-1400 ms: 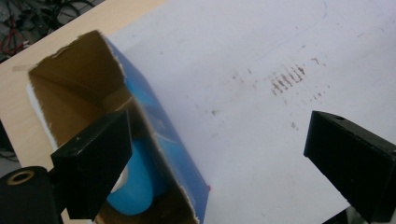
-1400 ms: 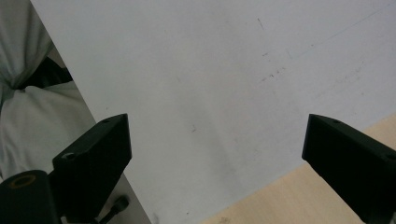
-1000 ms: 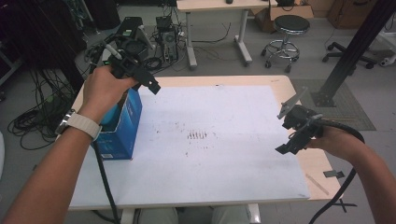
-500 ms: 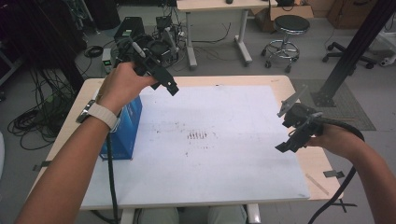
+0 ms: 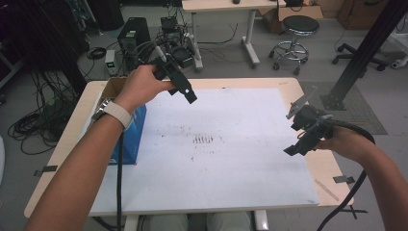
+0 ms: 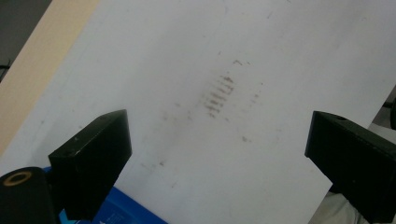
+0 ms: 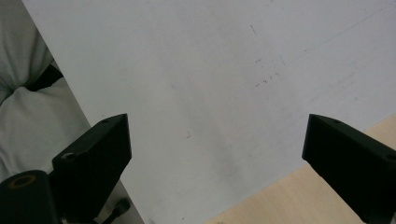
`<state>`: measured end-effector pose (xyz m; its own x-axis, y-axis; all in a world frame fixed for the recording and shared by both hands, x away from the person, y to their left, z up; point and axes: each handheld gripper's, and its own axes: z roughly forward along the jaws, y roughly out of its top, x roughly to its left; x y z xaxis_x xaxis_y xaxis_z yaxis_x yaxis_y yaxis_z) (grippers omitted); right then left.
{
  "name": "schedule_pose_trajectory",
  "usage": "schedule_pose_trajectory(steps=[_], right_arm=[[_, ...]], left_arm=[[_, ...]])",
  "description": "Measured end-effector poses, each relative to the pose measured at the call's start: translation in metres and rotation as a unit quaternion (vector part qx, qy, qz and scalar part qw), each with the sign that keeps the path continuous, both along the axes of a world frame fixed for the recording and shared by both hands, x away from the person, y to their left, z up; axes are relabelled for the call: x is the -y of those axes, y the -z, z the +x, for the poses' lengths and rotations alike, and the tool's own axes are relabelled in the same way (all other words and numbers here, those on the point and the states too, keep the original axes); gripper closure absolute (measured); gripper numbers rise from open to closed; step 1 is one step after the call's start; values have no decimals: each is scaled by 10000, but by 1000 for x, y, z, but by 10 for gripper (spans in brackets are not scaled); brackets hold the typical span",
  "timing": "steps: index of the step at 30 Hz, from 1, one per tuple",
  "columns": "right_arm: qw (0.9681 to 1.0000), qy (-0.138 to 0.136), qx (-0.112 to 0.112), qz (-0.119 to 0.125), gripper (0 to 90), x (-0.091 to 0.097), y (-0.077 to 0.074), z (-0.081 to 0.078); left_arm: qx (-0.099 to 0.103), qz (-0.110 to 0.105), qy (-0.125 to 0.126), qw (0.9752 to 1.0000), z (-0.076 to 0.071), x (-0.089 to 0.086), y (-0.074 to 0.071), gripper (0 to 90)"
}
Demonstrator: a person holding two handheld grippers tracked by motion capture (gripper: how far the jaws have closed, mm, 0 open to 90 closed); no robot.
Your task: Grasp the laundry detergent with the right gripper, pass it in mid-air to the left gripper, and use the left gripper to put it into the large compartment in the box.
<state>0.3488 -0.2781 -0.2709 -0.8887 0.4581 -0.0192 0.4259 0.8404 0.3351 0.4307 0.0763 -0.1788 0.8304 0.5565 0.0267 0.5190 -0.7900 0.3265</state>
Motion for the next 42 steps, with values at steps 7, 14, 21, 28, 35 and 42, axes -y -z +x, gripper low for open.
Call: schedule_pose_trajectory(steps=[7,14,21,28,35,42], right_arm=[[10000,13,-42,-38,78,-1,-1,2],[9999,-46,-79,-86,79,-6,2,6],[9999,-52,-72,-106,78,-8,3,5],[9999,-43,-67,-115,79,-7,3,3],[9999,-52,-77,-105,79,-8,4,2],[9999,-32,-98,-108,80,-7,5,2]], left_arm=[[-31,25,471,9989,-4,14,6,75],[-47,65,549,9985,-3,15,13,75],[-56,129,623,9980,-8,15,18,75],[-74,71,628,9980,-9,16,19,76],[-71,89,605,9981,-10,14,21,76],[-75,73,589,9982,-10,14,21,75]])
